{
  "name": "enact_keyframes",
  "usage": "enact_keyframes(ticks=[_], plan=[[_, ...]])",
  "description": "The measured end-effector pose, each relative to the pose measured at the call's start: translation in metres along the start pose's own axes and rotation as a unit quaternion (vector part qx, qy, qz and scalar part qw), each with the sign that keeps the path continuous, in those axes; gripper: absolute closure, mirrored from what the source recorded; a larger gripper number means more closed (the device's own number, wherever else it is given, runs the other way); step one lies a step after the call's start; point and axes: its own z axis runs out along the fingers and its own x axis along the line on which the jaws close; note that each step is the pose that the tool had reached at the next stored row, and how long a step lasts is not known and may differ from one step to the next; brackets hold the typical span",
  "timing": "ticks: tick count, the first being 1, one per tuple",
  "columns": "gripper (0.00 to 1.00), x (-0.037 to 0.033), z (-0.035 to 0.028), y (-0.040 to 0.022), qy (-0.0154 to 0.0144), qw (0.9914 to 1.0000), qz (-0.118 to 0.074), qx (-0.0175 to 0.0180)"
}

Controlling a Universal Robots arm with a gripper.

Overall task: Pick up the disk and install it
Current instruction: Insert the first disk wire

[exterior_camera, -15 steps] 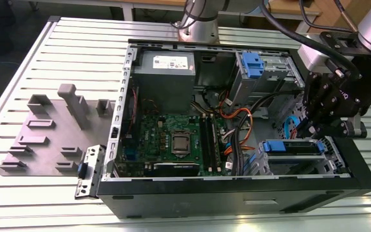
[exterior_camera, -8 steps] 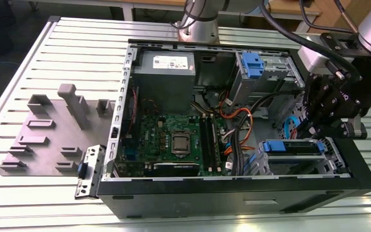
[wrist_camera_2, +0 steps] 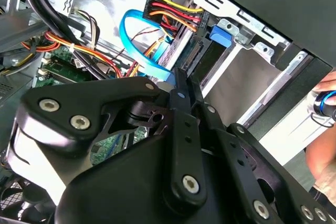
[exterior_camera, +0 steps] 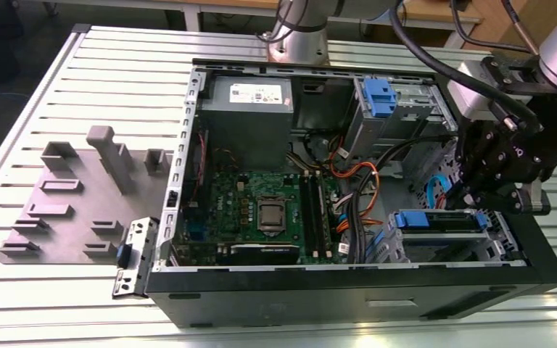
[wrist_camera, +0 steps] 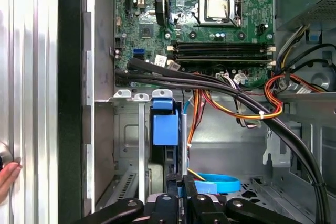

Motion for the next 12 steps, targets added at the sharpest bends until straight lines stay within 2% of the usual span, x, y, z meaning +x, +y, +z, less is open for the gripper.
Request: enact_keyframes(ticks=[7, 12], plan=[[0.84, 0.0015, 0.0026, 0.0008, 0.0001, 1.0, 0.0, 0.0], [0.84, 0.0015, 0.0056, 0.0011, -0.0074, 0.99997, 0.0, 0.0004]])
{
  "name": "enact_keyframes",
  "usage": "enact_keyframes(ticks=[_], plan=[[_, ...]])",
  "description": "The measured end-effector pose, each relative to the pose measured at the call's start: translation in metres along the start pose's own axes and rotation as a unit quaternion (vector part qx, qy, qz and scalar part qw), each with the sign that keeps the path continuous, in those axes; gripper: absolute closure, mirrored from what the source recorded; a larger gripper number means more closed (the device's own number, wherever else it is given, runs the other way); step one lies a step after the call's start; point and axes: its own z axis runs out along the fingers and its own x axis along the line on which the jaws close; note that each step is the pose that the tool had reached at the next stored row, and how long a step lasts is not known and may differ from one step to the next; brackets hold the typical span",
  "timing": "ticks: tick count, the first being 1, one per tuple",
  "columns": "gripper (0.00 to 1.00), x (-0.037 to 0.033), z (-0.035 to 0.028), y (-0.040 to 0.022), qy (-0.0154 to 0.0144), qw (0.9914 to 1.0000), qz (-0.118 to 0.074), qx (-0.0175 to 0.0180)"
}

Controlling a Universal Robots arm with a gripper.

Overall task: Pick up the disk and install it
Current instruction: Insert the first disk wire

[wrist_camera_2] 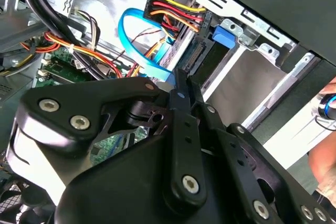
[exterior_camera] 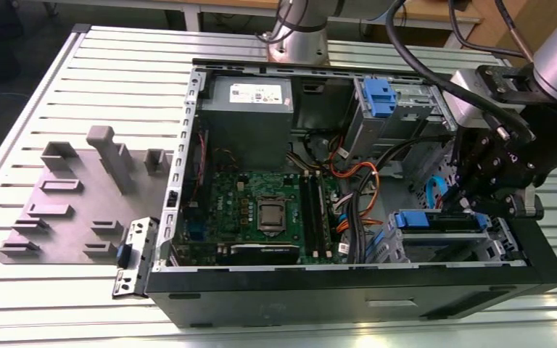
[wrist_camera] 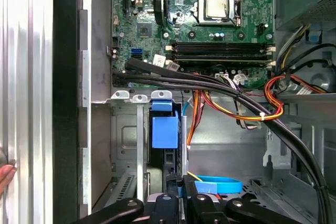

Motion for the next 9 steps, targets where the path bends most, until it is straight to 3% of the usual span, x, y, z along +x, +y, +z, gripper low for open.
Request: enact_keyframes(ticks=[1, 2, 9], plan=[[0.84, 0.0001, 0.0001, 0.0001, -0.0028, 1.0, 0.0, 0.0001], [0.84, 0.0002, 0.0, 0.0001, -0.0036, 0.99999, 0.0, 0.0001], [0.84, 0.0027, 0.0016, 0.0001, -0.0038, 0.99999, 0.0, 0.0001]])
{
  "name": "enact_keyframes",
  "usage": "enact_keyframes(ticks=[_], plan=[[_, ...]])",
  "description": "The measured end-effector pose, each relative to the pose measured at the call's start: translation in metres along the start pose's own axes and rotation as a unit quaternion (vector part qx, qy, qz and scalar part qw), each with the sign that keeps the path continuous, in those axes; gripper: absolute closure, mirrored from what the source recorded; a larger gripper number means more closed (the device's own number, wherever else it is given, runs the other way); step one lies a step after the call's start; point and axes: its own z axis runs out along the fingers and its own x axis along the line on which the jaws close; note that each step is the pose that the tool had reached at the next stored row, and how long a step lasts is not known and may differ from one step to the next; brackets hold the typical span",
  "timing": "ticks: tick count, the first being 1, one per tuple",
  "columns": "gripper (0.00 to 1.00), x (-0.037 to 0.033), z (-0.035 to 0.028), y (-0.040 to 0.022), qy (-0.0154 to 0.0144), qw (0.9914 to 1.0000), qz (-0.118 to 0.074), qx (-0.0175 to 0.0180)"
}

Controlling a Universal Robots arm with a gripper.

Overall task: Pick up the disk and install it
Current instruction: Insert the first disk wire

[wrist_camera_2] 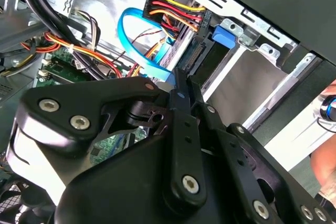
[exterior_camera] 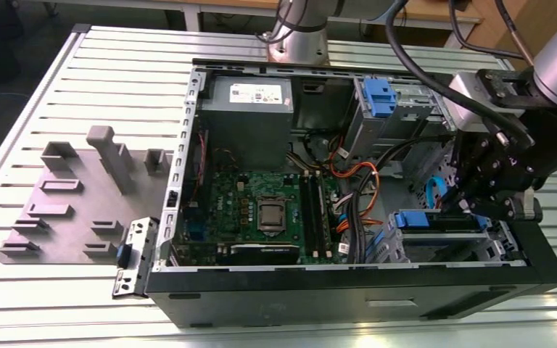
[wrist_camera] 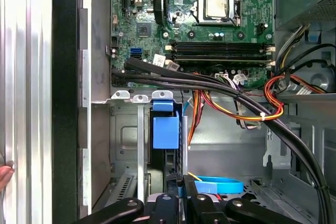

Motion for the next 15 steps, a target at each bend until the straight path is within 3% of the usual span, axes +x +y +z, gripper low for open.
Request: enact_keyframes(ticks=[15], plan=[[0.84, 0.0006, 0.0034, -0.0001, -0.0001, 1.0, 0.0, 0.0]])
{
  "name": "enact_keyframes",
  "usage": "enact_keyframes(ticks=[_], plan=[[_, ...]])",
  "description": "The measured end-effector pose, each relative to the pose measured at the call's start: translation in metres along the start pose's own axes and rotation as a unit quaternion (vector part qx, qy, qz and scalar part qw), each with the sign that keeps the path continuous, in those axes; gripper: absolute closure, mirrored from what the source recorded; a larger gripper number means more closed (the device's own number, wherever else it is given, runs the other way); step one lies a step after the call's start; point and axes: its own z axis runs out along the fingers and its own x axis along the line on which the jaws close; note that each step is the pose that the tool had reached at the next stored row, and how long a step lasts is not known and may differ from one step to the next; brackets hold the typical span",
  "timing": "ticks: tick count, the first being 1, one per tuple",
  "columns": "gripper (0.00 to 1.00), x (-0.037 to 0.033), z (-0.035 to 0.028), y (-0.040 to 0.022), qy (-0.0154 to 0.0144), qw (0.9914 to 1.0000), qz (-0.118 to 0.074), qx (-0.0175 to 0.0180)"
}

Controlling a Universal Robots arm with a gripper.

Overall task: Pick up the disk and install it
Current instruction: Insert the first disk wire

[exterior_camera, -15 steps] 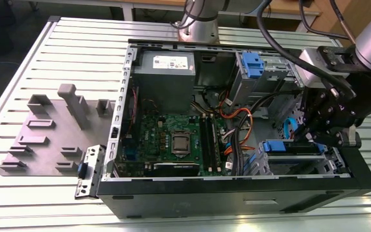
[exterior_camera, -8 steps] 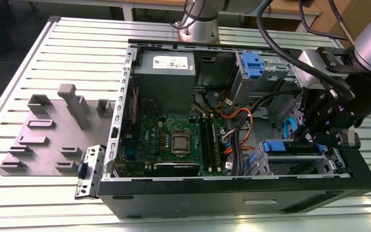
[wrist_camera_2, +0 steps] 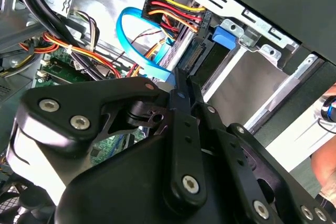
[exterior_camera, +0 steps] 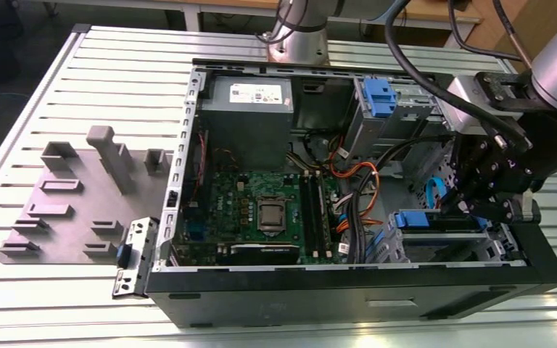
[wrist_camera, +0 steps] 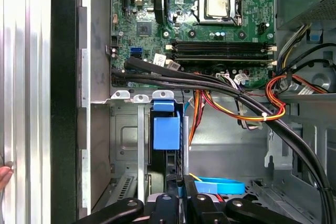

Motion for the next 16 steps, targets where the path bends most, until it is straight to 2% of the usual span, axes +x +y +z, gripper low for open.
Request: enact_keyframes(ticks=[16], plan=[[0.84, 0.0009, 0.0003, 0.0, 0.0002, 1.0, 0.0, 0.0]])
